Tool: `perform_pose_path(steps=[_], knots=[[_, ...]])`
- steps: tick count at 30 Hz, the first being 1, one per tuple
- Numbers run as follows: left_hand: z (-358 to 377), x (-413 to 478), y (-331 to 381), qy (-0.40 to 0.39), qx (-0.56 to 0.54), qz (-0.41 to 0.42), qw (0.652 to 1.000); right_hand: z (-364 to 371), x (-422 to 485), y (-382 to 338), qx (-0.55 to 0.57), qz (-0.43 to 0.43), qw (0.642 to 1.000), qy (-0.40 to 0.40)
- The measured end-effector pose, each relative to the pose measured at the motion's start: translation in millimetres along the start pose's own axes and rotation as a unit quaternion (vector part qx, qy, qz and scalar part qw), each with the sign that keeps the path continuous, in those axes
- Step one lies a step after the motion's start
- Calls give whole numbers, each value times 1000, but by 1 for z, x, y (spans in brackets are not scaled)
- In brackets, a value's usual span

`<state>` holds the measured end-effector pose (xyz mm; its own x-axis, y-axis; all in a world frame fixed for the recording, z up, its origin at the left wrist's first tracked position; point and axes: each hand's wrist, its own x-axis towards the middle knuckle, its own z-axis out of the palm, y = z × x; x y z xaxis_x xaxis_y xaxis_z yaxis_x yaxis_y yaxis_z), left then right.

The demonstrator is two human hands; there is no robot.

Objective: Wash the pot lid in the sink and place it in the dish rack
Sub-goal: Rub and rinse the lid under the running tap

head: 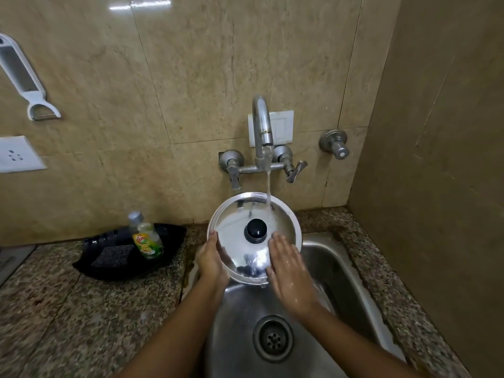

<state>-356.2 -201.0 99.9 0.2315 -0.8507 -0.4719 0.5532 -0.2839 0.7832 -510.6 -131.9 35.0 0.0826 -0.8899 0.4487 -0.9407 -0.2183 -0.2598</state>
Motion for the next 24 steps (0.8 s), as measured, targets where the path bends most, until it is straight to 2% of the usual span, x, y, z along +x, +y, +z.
perform_pose_path(steps=[2, 6, 10, 13, 16, 18, 20, 22, 24], knots=[[3, -3, -3, -1, 3, -8, 1000, 6, -4, -8, -29, -53, 998, 1], [9, -10, -4, 4, -4, -20, 1000, -2, 2, -5, -25, -82, 996, 4], [6, -10, -5, -18, 12, -68, 997, -17, 0, 26, -73, -252, 965, -25], [11, -14, -9, -38, 57, -146, 987, -34, 8, 32, -67, -315, 944, 70], [16, -17, -6, -42, 127, -137, 981, -56, 19, 27, -47, -325, 933, 149], [19, -20, 1, -75, 162, -142, 974, -66, 24, 26, -19, -288, 944, 158], [23, -23, 8, -114, 167, -136, 970, -76, 29, 25, 59, -199, 966, 152], [29, -26, 11, -155, 173, -105, 967, -84, 37, 25, 176, -46, 973, 140], [36, -24, 11, -171, 233, -14, 957, -86, 50, 31, 291, 107, 943, 125]])
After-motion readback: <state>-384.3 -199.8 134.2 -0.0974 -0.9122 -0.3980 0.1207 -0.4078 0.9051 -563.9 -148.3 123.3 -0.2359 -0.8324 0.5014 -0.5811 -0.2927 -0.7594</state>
